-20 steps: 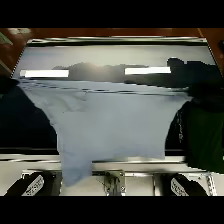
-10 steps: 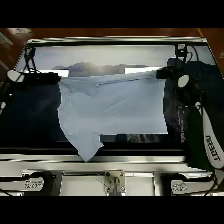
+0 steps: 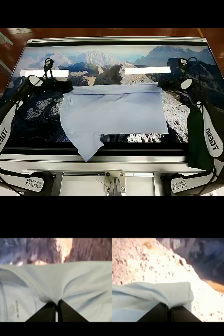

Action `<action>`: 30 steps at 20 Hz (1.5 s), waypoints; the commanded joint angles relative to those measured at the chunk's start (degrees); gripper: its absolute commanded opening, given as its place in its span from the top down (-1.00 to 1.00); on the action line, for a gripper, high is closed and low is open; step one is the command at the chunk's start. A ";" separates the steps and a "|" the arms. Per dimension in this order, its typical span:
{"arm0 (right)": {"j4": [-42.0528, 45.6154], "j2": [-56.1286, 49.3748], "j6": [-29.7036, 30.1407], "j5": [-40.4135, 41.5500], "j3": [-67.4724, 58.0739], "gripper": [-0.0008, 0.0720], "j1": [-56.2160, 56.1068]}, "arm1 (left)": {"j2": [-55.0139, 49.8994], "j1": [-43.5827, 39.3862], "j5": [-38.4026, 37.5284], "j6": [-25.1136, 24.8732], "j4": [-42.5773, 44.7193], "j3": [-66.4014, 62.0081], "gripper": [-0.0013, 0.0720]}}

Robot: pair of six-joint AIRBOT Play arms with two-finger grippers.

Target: Fold the shirts.

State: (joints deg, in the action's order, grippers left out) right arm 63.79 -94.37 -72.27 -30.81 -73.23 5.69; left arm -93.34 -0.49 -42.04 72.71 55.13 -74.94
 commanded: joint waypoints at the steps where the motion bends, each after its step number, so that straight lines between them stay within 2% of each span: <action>1: -0.24 1.86 -1.20 -18.38 -0.02 0.81 3.65 | -0.44 2.45 -19.50 3.13 1.53 0.04 0.86; 3: 0.28 1.49 -1.22 -23.80 -0.02 0.81 4.20 | -0.85 2.91 -23.76 5.55 4.70 0.17 0.86; 6: 0.63 -0.13 -1.53 -26.03 -0.02 0.80 2.78 | -1.60 2.80 -24.33 6.27 4.96 0.15 0.86; 7: 0.55 -0.15 -1.62 -26.01 -0.04 0.45 2.27 | -1.53 2.97 -25.81 6.29 4.90 -0.13 0.73; 8: 0.11 0.44 -1.62 -26.73 -0.09 -0.27 2.29 | -1.53 3.41 -29.11 7.08 4.92 -1.31 0.22; 9: 0.20 1.73 -1.55 -29.31 -0.48 -0.67 2.58 | -1.49 4.13 -33.00 8.39 4.92 -2.99 -0.17; 12: 9.16 8.59 -1.16 -40.54 -2.86 -0.67 5.46 | 1.95 7.96 -44.92 8.33 5.16 -8.15 -0.21; 14: 21.00 14.40 -1.18 -47.80 -3.06 -0.67 8.81 | 7.72 10.78 -47.21 7.93 8.26 -7.19 -0.21; 15: 23.47 16.90 -1.88 -50.25 -2.67 -0.67 11.58 | 11.34 12.02 -47.63 7.67 11.26 -4.70 -0.21; 16: 19.78 19.50 -3.58 -49.64 -0.98 -0.66 15.47 | 15.19 13.27 -47.43 7.45 12.92 -0.17 -0.26; 17: 13.33 21.77 -2.82 -49.09 1.73 -0.67 19.61 | 18.60 14.34 -47.04 6.88 12.79 5.46 -0.64; 18: 7.85 23.67 -1.11 -49.16 5.18 -0.67 23.04 | 21.86 15.23 -46.75 6.05 12.02 12.48 -0.90; 20: 2.03 25.81 0.15 -48.72 11.13 -0.67 27.15 | 26.45 15.65 -43.25 4.44 10.84 26.05 -0.90; 23: 0.07 26.25 0.79 -48.74 15.93 -0.67 27.65 | 28.70 15.63 -33.73 4.17 6.43 39.01 -0.89; 25: -1.68 26.21 0.76 -48.41 16.68 -0.67 27.65 | 28.70 15.58 -27.78 2.10 0.79 43.10 -0.89; 26: -2.40 26.21 0.76 -47.95 16.68 -0.67 27.65 | 28.70 15.58 -24.87 1.25 -1.75 44.41 -0.80; 27: -2.84 26.21 0.76 -47.36 16.68 -0.67 27.65 | 28.68 15.50 -22.23 1.22 -3.19 45.27 -0.80; 30: -3.08 26.21 0.24 -45.51 16.68 -0.67 27.65 | 27.96 14.78 -18.82 0.92 -3.65 45.51 -0.80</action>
State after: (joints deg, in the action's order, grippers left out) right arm 62.33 -68.36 -71.81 -77.82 -57.12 33.10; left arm -65.28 14.68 -66.67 74.72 54.52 -31.83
